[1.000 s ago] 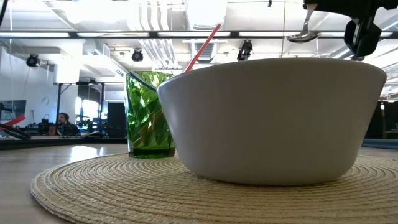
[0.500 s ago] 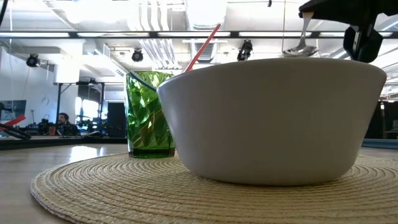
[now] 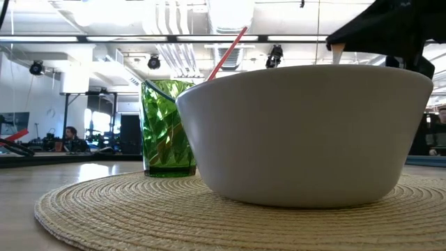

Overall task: Pick & Place Utensil
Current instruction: Put the orange spoon into the white bowl on the brown mat

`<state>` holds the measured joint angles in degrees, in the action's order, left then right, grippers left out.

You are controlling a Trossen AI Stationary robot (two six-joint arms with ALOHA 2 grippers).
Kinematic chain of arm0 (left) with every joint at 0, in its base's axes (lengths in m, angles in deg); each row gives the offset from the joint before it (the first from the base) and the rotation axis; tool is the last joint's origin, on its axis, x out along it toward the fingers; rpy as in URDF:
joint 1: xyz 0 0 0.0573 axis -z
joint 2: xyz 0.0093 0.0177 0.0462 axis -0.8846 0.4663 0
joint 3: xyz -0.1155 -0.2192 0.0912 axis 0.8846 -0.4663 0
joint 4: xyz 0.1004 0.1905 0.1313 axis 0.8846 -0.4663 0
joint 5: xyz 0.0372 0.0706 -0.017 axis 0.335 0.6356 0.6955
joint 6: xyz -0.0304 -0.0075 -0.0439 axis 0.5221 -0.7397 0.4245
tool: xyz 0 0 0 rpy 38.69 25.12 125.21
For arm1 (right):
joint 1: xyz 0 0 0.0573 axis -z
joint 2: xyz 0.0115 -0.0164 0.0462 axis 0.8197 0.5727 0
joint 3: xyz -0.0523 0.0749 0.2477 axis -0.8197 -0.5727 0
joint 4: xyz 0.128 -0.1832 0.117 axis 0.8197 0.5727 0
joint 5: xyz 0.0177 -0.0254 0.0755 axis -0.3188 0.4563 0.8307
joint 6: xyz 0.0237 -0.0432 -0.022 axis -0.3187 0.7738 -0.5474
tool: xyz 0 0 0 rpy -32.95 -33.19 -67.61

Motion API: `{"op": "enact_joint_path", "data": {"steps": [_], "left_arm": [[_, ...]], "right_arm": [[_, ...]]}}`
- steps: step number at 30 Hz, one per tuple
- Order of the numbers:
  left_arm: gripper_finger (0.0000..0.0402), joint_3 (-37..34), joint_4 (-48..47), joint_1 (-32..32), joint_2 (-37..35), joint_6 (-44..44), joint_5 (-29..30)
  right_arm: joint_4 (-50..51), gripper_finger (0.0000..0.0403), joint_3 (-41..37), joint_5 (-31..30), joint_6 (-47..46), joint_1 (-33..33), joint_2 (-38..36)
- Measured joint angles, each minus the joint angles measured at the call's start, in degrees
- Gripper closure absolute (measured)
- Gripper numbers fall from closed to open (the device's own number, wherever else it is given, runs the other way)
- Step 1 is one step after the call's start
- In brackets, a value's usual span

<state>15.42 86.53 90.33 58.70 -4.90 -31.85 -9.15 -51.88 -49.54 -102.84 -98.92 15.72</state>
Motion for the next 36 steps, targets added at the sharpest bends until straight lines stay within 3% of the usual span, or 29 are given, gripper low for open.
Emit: {"op": "enact_joint_path", "data": {"steps": [10, 36], "left_arm": [[0.025, 0.0, 0.0, 0.0, 0.0, 0.9, 0.0], [0.025, 0.0, -0.8, 0.1, 0.0, 1.1, 0.0]], "right_arm": [[0.1, 0.0394, 4.6, 0.0, 1.1, 0.0, 6.3], [6.4, 0.0394, 2.8, -0.1, -2.9, 0.0, 6.6]]}}
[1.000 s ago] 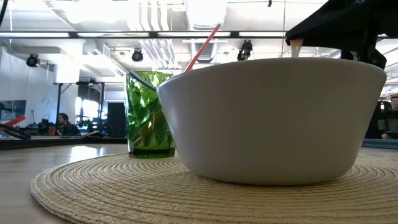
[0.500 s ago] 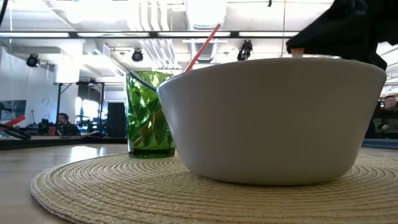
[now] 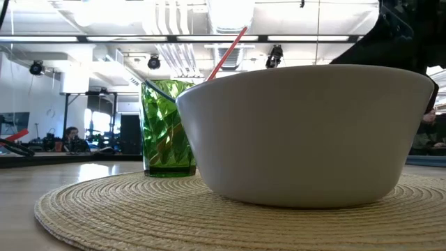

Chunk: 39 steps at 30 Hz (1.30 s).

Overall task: Pick & Place Utensil
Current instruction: Put the orange spoon into the white bowl on the brown mat

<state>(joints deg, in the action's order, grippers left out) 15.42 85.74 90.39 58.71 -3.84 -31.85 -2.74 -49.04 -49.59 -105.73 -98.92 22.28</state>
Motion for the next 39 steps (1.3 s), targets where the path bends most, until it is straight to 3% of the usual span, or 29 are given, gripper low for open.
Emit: {"op": "enact_joint_path", "data": {"steps": [39], "left_arm": [[0.025, 0.0, -0.4, 0.0, -0.2, 0.0, 0.0]], "right_arm": [[2.2, 0.0381, -2.3, 2.3, 0.0, 0.0, 0.0]]}}
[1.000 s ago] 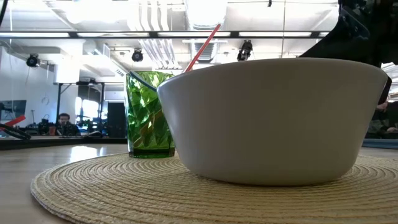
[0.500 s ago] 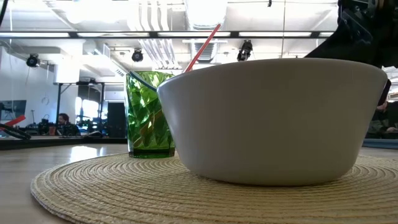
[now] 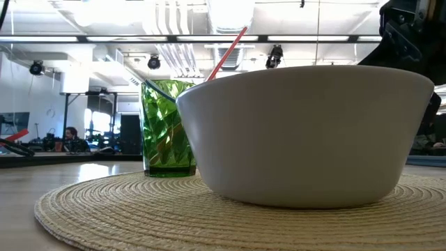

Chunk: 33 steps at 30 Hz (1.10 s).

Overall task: Pick & Place Utensil
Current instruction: Put the orange spoon into the white bowl on the brown mat

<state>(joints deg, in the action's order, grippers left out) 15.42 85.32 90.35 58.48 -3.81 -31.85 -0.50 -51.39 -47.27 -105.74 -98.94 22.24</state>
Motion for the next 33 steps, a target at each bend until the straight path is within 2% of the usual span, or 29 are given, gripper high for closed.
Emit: {"op": "enact_joint_path", "data": {"steps": [19, 27, 33], "left_arm": [[0.025, 0.0, -3.6, 0.0, -0.7, 1.8, -1.1], [0.025, 0.0, -11.1, 0.0, -6.7, 4.3, -1.6], [0.025, 0.0, -17.1, 0.0, -12.2, 4.4, -1.9]], "right_arm": [[0.2, 0.038, 0.0, 0.8, -1.1, 0.0, 0.0], [0.4, 0.0378, 0.0, 1.0, -2.5, 0.0, -0.1], [0.9, 0.0347, -0.1, 1.2, -2.4, 0.0, -0.1]]}}
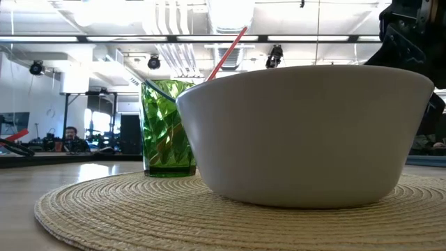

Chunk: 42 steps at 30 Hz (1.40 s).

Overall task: Pick & Place Utensil
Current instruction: Put the orange spoon into the white bowl on the brown mat, then return to Home Position

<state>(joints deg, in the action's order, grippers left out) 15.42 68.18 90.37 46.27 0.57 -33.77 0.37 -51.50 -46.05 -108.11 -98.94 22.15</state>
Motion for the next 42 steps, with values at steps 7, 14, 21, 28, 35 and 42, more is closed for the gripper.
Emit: {"op": "enact_joint_path", "data": {"steps": [7, 14, 21, 28, 35, 42], "left_arm": [[0.025, 0.0, -8.4, 0.0, -3.2, 2.9, -2.2], [0.025, 0.0, -11.7, 0.1, -3.9, 3.1, -3.7], [0.025, 0.0, -15.3, 0.1, -5.6, 3.5, -8.2], [0.025, 0.0, -17.8, 0.5, -7.6, 3.4, -10.4], [0.025, -1.1, -18.8, 0.7, -9.1, 1.0, -10.4], [0.0262, -5.6, -18.2, 0.7, -12.5, 0.5, -10.4]], "right_arm": [[-0.2, 0.0297, 0.0, -0.2, 0.4, 0.0, -0.3], [-0.3, 0.027, 0.0, -0.2, 1.4, 0.0, -0.4], [-0.3, 0.0262, 0.0, -0.3, 3.3, 0.0, -1.3], [-0.3, 0.0271, 0.1, -0.2, 11.3, 0.0, -5.6], [-0.3, 0.0271, 0.0, -0.2, 22.1, 0.0, -13.3], [-0.3, 0.0263, -0.3, -0.2, 35.0, 0.0, -22.7]]}}
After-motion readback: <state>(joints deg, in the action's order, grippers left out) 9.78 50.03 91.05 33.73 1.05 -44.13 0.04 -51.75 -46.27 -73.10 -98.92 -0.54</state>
